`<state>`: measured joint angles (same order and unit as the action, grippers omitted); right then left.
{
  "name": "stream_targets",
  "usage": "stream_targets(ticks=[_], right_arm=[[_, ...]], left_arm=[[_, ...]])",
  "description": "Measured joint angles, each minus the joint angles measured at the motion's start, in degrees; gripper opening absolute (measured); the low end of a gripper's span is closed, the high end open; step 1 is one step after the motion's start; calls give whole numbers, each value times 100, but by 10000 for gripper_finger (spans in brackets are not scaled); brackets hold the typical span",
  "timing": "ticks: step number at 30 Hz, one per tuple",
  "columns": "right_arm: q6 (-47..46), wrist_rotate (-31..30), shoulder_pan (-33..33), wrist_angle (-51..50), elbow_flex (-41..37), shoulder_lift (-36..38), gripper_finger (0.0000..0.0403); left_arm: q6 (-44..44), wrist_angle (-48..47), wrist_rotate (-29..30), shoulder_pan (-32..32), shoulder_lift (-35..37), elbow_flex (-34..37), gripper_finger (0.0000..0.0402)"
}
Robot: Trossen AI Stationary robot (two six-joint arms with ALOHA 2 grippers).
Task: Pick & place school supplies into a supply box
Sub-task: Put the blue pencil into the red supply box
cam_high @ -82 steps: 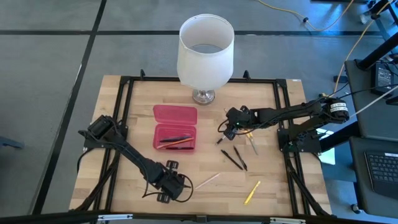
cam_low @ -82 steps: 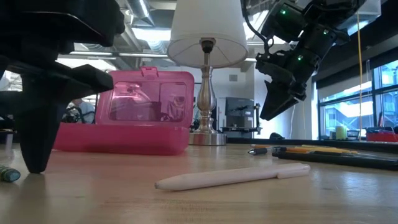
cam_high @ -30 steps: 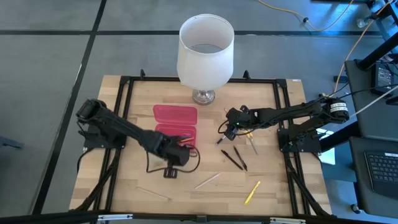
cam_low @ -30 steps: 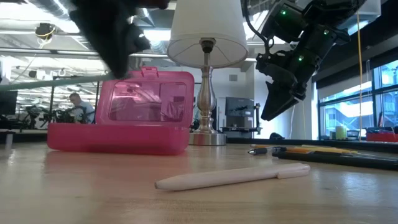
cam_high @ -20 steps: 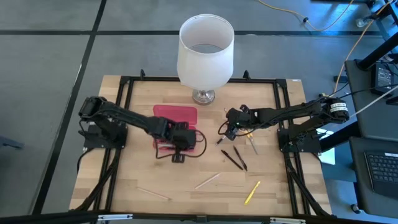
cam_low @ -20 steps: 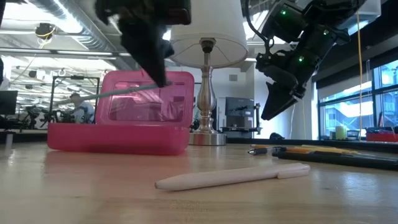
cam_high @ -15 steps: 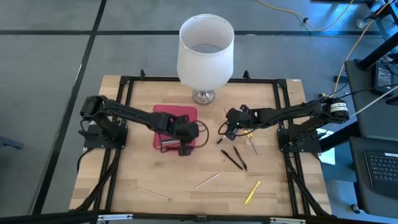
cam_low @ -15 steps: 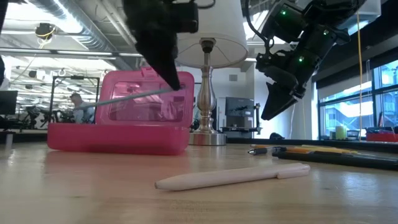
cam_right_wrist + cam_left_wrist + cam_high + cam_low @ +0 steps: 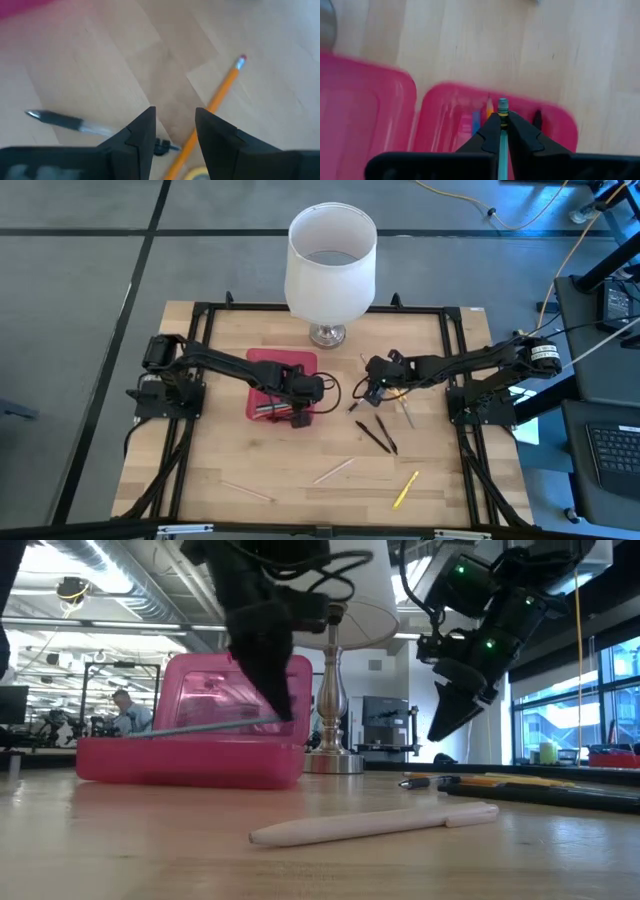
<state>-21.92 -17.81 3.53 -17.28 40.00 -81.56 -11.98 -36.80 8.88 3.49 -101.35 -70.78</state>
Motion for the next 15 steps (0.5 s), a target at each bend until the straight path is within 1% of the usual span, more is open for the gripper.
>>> stream_targets(ticks=[6,13,15], right_arm=[[-37,-16,0,39,-212,-2,142],[-45,-16,0,96,-220,-1,142],[-45,-16,0,91,-220,-1,142]], left_arm=[[-101,-123,13,-28,-165,0,12],[-246,-341,-1,-24,-326,10,12],[-246,-231,1,-24,-423,7,13]])
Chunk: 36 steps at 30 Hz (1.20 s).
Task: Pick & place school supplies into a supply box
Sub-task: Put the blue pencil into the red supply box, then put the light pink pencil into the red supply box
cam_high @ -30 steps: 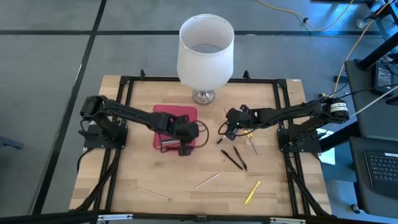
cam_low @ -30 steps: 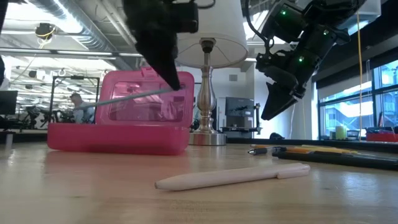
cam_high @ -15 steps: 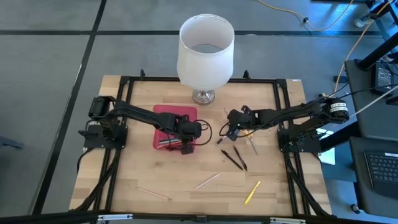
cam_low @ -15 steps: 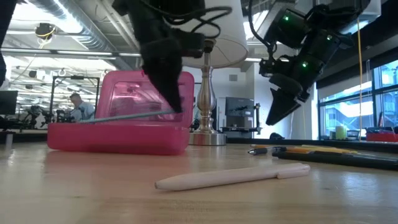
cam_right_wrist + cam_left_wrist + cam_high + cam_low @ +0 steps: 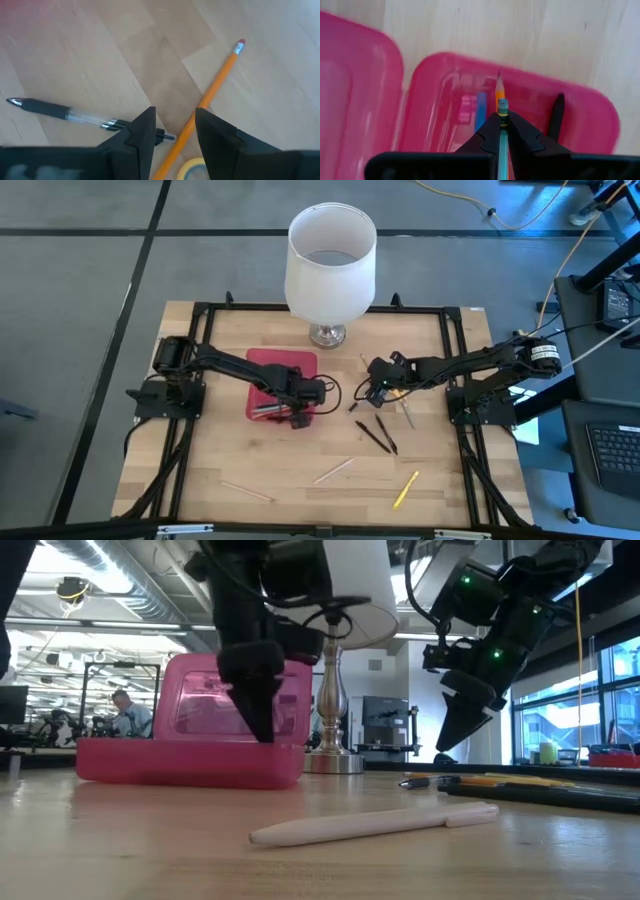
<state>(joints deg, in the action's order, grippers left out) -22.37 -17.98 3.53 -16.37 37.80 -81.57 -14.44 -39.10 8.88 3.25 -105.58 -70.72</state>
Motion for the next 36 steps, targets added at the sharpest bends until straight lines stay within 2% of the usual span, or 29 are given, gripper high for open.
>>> stream_targets(ticks=[7,22,29,36], right_arm=[[-4,0,0,41,0,1,142],[9,2,-1,32,0,1,142],[10,2,0,34,0,1,142],[11,2,-2,36,0,1,142]], left_arm=[[9,-35,-22,0,-70,-1,18],[19,-63,-127,2,-25,-7,66],[514,-119,-129,93,373,-4,68],[819,-159,-223,456,974,-4,64]])
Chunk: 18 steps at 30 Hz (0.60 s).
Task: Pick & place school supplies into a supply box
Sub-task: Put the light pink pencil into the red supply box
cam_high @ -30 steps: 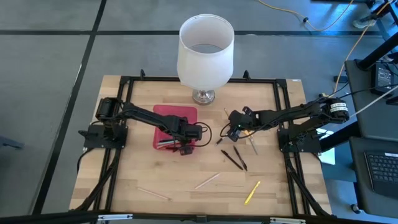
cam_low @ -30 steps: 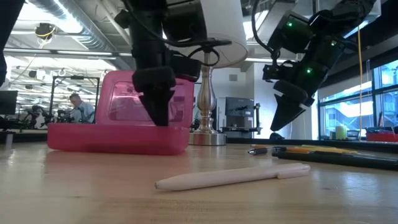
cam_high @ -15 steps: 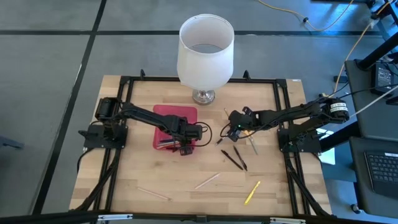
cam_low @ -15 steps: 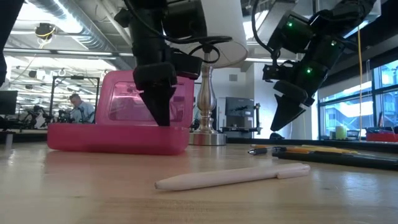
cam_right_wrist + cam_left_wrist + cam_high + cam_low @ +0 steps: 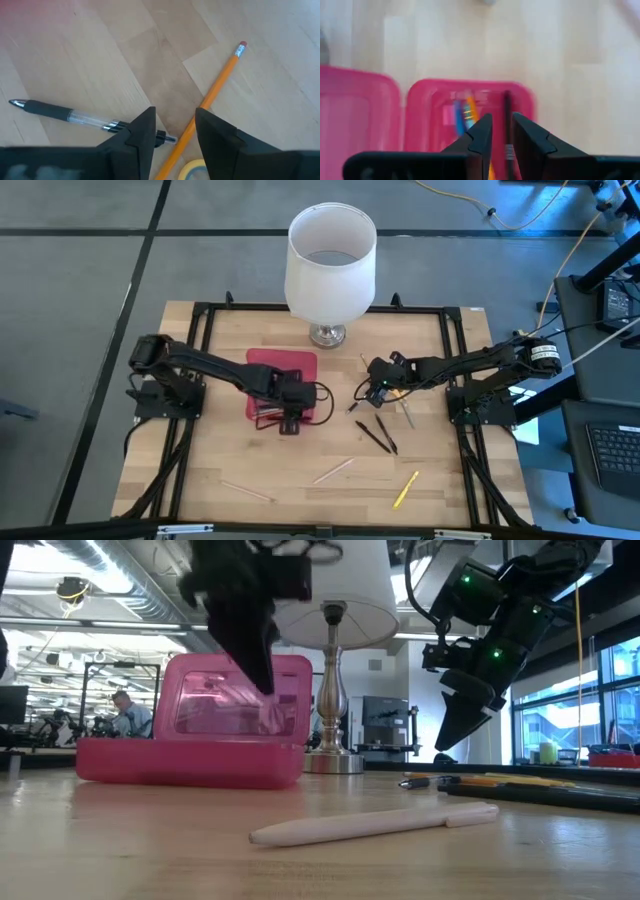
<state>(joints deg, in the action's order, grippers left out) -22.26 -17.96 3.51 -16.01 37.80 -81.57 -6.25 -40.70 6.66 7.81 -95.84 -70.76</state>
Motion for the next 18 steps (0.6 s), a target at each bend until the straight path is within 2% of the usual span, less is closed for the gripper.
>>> stream_targets(ticks=[6,12,18], right_arm=[[2,0,-1,0,2,-1,142],[0,0,1,2,2,1,142],[0,0,1,7,2,1,142]], left_arm=[[-269,-25,-521,454,269,-2,64],[-1114,-31,-511,939,272,-2,55],[-1252,-30,-475,1266,270,-2,53]])
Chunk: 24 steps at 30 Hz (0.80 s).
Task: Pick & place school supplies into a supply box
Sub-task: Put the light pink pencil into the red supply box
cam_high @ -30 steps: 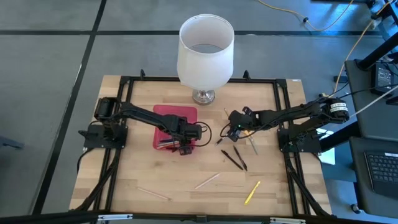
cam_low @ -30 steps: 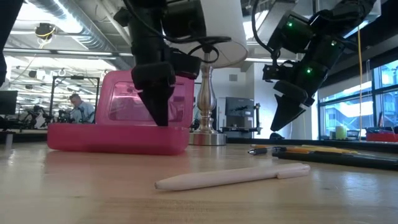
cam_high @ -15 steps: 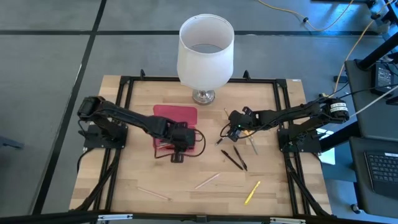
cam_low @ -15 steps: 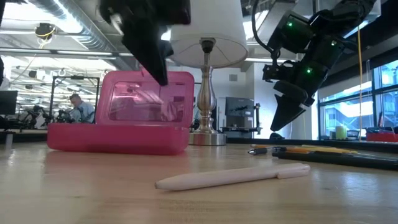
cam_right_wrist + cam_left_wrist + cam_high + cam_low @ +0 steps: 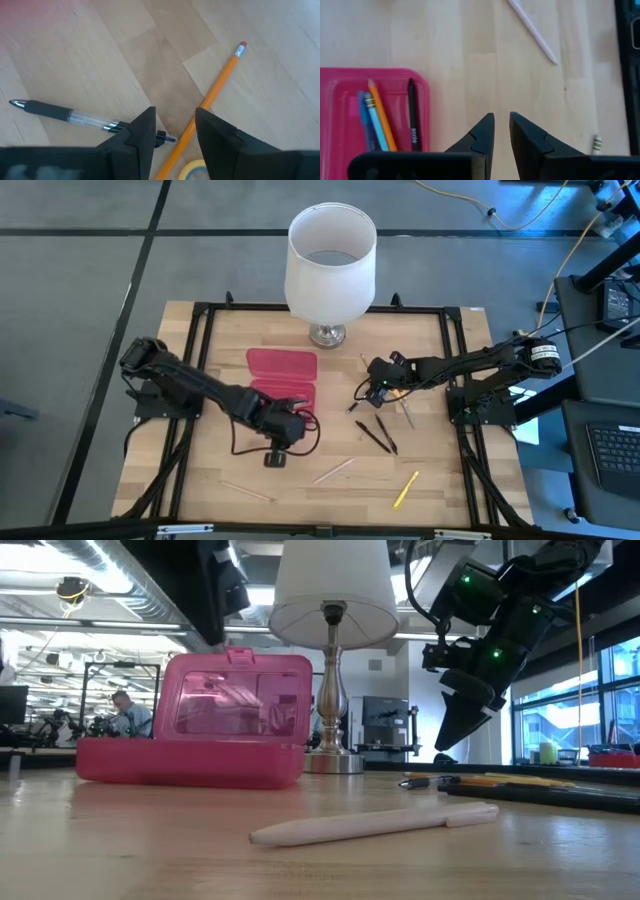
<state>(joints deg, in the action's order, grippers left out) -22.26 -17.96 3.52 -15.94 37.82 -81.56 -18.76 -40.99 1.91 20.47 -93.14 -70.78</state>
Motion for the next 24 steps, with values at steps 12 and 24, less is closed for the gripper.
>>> stream_targets(ticks=[12,24], right_arm=[[-7,2,-2,2,0,0,142],[-173,2,1,187,0,0,142]], left_arm=[[-153,0,521,224,-2,0,108],[90,28,368,478,-7,2,221]])
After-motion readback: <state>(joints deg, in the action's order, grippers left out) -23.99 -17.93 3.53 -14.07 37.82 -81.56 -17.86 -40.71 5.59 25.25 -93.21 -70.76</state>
